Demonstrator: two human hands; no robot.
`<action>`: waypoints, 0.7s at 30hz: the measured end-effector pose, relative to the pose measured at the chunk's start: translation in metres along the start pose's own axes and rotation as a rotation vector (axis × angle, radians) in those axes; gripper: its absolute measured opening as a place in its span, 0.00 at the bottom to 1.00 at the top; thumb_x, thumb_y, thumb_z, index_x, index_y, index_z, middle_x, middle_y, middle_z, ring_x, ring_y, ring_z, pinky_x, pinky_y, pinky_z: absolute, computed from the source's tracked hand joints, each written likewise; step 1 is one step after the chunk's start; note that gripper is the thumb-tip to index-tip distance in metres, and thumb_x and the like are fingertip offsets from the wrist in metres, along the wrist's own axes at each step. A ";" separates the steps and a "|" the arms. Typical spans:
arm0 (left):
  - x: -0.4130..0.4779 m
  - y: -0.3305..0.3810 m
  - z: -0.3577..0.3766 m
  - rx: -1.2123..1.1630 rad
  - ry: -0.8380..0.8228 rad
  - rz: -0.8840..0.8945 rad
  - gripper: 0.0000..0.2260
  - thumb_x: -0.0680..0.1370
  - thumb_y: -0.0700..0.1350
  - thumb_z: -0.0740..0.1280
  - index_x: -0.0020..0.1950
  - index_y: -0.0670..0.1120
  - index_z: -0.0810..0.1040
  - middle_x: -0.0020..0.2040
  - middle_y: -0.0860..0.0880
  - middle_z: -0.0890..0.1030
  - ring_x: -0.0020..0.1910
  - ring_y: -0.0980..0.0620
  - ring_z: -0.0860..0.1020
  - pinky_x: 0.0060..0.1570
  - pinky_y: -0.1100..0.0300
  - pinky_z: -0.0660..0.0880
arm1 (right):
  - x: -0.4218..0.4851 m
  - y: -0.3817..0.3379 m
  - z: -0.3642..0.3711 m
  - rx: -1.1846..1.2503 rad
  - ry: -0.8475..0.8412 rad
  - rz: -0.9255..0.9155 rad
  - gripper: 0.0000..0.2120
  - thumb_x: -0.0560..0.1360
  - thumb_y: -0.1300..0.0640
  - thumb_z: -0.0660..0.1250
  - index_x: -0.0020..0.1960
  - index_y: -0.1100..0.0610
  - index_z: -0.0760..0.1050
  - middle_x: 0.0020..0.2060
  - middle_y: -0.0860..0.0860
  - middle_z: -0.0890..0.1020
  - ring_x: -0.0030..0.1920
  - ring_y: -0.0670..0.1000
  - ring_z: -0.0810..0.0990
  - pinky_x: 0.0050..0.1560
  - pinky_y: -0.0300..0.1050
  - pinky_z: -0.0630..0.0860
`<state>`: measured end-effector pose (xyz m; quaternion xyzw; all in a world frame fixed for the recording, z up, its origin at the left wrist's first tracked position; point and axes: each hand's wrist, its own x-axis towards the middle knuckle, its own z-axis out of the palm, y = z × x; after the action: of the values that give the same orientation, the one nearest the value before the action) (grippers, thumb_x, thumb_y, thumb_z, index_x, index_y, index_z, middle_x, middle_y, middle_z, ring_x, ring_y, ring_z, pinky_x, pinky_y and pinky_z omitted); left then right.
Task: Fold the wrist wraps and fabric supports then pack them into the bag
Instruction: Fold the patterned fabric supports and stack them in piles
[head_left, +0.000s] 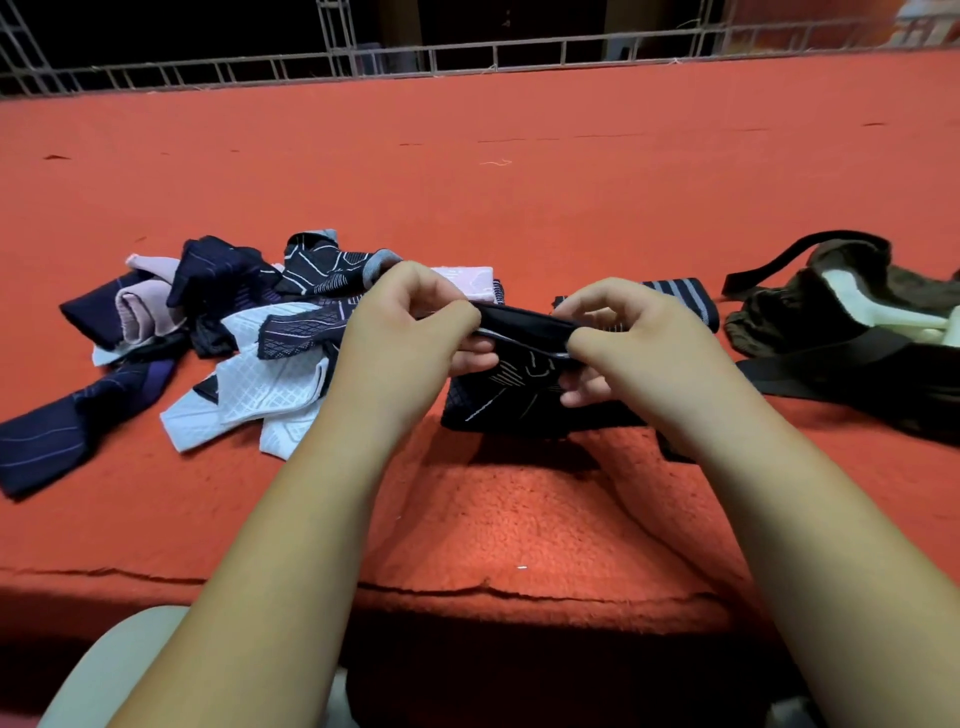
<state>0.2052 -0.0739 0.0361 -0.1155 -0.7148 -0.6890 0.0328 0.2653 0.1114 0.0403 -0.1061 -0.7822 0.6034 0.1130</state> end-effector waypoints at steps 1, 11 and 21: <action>0.000 0.000 0.001 0.002 -0.019 0.008 0.03 0.79 0.31 0.67 0.51 0.36 0.77 0.44 0.42 0.82 0.40 0.48 0.87 0.43 0.53 0.85 | 0.001 -0.001 0.000 -0.013 0.030 -0.010 0.14 0.77 0.68 0.64 0.51 0.54 0.84 0.41 0.54 0.87 0.35 0.53 0.88 0.43 0.52 0.88; 0.003 -0.004 -0.010 0.239 -0.154 0.142 0.13 0.77 0.32 0.72 0.54 0.49 0.86 0.47 0.49 0.88 0.47 0.44 0.87 0.53 0.44 0.85 | 0.006 0.004 -0.009 -0.262 0.064 -0.121 0.20 0.75 0.66 0.63 0.49 0.43 0.87 0.36 0.41 0.86 0.28 0.41 0.76 0.28 0.32 0.69; 0.013 -0.015 -0.008 0.117 -0.035 0.169 0.02 0.80 0.45 0.71 0.50 0.49 0.83 0.41 0.57 0.81 0.43 0.53 0.80 0.53 0.38 0.81 | 0.003 0.008 -0.014 -0.174 -0.048 -0.181 0.16 0.79 0.34 0.68 0.51 0.46 0.84 0.43 0.38 0.86 0.42 0.36 0.82 0.42 0.29 0.73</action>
<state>0.1887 -0.0802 0.0248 -0.1852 -0.7421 -0.6386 0.0848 0.2667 0.1271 0.0362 -0.0299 -0.8404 0.5230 0.1387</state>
